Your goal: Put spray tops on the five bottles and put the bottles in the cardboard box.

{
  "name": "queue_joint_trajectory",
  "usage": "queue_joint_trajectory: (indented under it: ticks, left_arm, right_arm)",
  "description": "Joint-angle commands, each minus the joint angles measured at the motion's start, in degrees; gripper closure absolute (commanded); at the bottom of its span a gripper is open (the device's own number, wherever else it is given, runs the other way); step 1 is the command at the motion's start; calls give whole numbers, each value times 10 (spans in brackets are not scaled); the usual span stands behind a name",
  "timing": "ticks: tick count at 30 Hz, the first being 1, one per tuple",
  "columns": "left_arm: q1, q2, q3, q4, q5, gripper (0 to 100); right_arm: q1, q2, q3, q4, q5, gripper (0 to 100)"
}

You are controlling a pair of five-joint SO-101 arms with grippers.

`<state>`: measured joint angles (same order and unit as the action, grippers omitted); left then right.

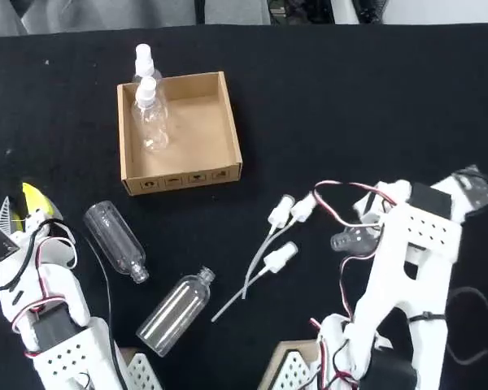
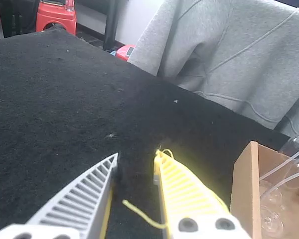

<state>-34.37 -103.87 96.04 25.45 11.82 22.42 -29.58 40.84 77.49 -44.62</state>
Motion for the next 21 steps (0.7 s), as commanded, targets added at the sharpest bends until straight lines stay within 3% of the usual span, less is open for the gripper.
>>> queue_joint_trajectory:
  ticks: [1, 7, 14, 21]
  left_arm:
    - [0, -4, 14, -13, -1, 891]
    - [0, -4, 14, -13, -1, 891]
    - [0, -4, 14, -13, -1, 891]
    - [0, -4, 14, -13, -1, 891]
  right_arm:
    - [31, -32, -2, -23, -34, 920]
    - [37, -32, 46, -80, -74, 920]
    - [36, -35, 119, -161, -63, 913]
    - [9, -32, 122, -162, -48, 774]
